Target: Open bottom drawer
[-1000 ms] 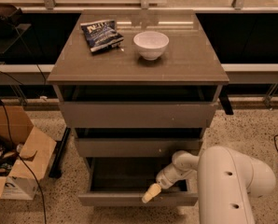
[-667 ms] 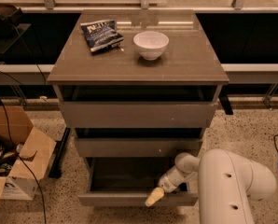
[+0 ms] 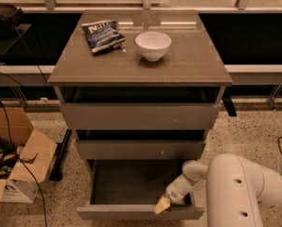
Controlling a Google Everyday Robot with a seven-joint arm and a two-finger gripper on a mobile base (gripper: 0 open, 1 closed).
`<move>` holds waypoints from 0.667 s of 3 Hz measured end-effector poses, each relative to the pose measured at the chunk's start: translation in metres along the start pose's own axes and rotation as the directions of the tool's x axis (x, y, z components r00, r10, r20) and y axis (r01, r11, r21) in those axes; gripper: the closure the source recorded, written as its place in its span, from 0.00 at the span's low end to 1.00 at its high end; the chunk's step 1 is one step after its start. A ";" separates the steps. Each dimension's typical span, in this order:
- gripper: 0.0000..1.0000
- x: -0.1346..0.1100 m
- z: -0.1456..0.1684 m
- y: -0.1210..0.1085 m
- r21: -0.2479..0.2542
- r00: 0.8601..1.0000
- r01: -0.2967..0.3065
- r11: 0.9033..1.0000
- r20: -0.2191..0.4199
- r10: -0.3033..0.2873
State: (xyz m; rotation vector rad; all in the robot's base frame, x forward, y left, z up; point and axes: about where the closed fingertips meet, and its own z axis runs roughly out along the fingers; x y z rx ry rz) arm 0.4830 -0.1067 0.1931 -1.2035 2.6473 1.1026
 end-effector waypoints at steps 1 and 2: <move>0.54 0.020 0.002 0.019 -0.026 0.999 -0.048 0.998 0.009 0.049; 0.24 0.020 0.002 0.019 -0.026 0.999 -0.048 0.998 0.009 0.049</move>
Offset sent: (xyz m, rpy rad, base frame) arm -0.0289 -0.0037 0.0034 0.0124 0.0423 -0.0346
